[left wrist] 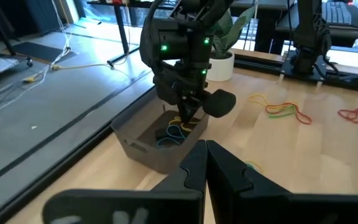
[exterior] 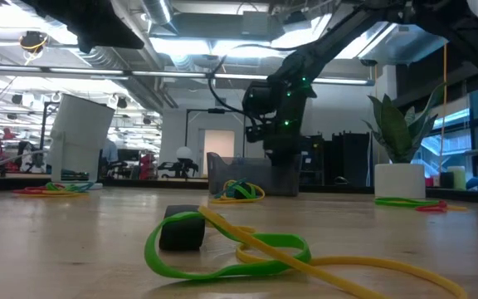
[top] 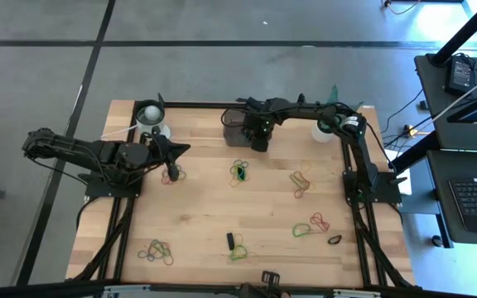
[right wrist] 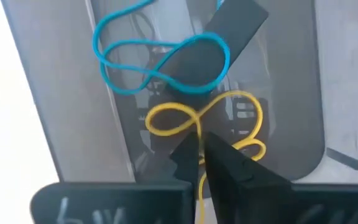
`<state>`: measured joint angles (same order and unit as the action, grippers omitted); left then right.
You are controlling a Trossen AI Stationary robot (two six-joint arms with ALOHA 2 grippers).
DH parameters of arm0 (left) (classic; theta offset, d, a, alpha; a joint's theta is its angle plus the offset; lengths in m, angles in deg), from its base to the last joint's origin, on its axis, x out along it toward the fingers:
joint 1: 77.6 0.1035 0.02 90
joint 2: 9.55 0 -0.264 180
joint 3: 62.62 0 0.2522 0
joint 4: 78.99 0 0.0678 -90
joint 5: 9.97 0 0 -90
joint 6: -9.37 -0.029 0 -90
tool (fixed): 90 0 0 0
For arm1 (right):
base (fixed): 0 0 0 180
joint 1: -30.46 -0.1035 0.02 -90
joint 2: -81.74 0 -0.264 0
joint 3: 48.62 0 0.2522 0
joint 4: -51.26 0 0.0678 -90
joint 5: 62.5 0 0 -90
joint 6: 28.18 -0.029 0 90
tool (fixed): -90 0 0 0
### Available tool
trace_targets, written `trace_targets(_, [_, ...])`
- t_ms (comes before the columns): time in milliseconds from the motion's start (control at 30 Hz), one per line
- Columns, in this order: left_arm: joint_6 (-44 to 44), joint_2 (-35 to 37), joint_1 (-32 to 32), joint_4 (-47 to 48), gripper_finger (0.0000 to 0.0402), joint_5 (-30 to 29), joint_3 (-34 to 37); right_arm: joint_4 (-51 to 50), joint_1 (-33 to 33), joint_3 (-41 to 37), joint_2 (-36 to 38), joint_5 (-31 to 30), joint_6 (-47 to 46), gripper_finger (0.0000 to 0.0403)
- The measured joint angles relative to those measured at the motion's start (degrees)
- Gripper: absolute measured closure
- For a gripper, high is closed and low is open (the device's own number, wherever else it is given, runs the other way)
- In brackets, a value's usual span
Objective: Pick and place rubber bands into bin
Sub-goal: Put the yellow rubber band into the bin, then put the green rubber band into the bin
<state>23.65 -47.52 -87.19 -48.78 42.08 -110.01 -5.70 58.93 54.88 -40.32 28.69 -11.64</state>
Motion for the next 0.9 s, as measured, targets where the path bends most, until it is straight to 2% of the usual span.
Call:
trace_targets(500, [1.49, 0.00, -0.07, 0.01, 0.0398, 1.82, 0.00, -1.58, 0.89, 0.76, 0.00, -0.03, -1.09, 0.0292])
trace_targets(900, [1.51, 0.00, -0.07, 0.07, 0.0398, 3.66, 0.00, -12.29, 1.40, 10.16, 0.09, -0.03, -1.40, 0.0216])
